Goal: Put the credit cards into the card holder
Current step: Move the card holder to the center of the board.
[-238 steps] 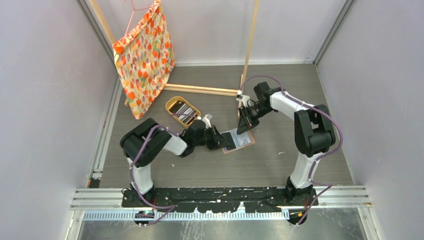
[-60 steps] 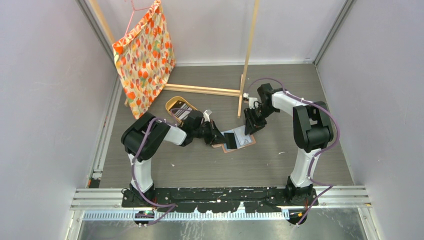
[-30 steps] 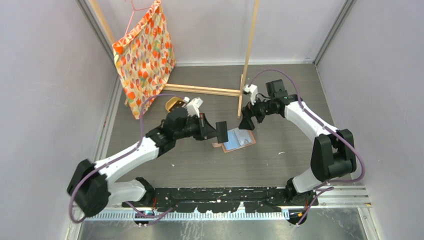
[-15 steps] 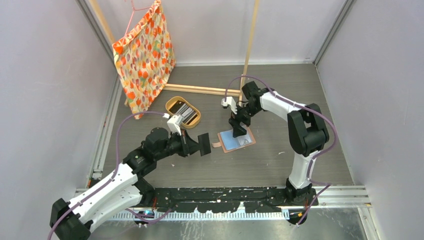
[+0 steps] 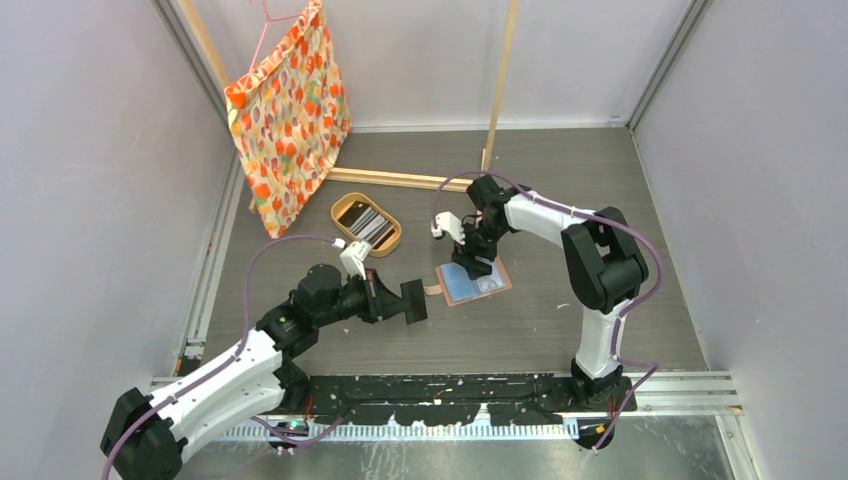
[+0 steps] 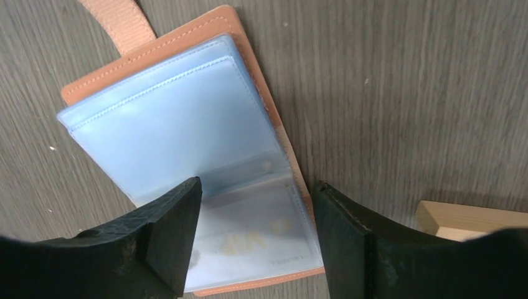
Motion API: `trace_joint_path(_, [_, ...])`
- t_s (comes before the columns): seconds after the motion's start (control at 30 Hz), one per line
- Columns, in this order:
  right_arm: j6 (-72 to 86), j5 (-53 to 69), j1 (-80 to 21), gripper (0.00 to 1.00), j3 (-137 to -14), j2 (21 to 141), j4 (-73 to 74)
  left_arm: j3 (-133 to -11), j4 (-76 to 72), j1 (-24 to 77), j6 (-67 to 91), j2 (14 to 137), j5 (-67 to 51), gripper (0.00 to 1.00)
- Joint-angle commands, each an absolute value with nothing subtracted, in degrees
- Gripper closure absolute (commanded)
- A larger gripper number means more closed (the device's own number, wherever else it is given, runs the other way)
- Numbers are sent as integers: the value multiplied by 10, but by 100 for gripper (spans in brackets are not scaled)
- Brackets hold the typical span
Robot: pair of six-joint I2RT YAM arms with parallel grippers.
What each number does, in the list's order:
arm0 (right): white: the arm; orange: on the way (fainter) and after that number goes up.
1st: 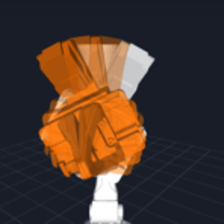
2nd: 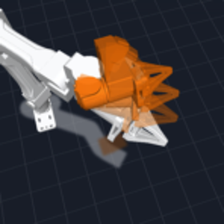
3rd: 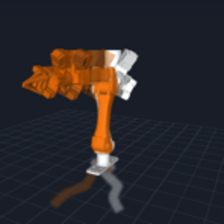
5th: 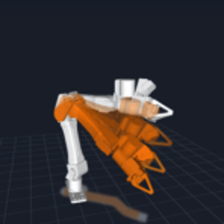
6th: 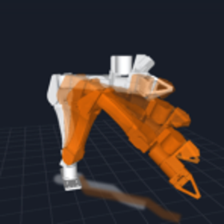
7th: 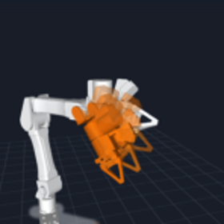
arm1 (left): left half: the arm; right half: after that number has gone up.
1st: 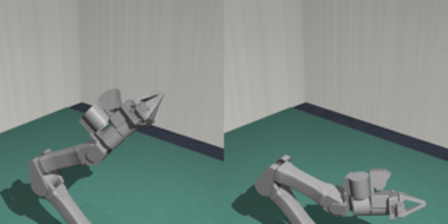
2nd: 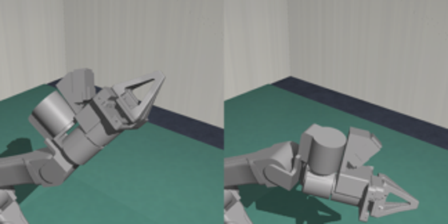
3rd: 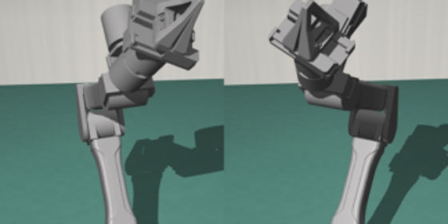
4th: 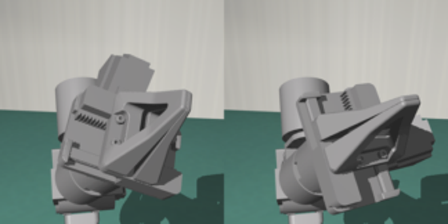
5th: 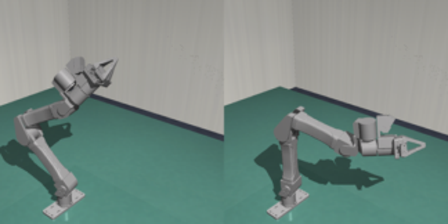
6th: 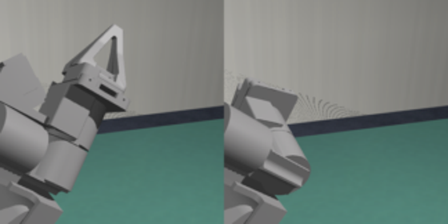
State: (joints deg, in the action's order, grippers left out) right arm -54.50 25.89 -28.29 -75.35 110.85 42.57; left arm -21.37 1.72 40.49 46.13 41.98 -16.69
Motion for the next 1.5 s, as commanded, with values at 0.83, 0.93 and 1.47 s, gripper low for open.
trace_joint_path(0.83, [-465,372,-176,26,-683,867,595,-211,-427,536,657,738,-203,100])
trace_joint_path(0.93, [-458,383,-139,32,-695,904,621,-257,-450,536,667,818,-232,100])
trace_joint_path(1.47, [-343,292,-134,45,-705,1006,566,-317,-481,535,739,1000,-248,100])
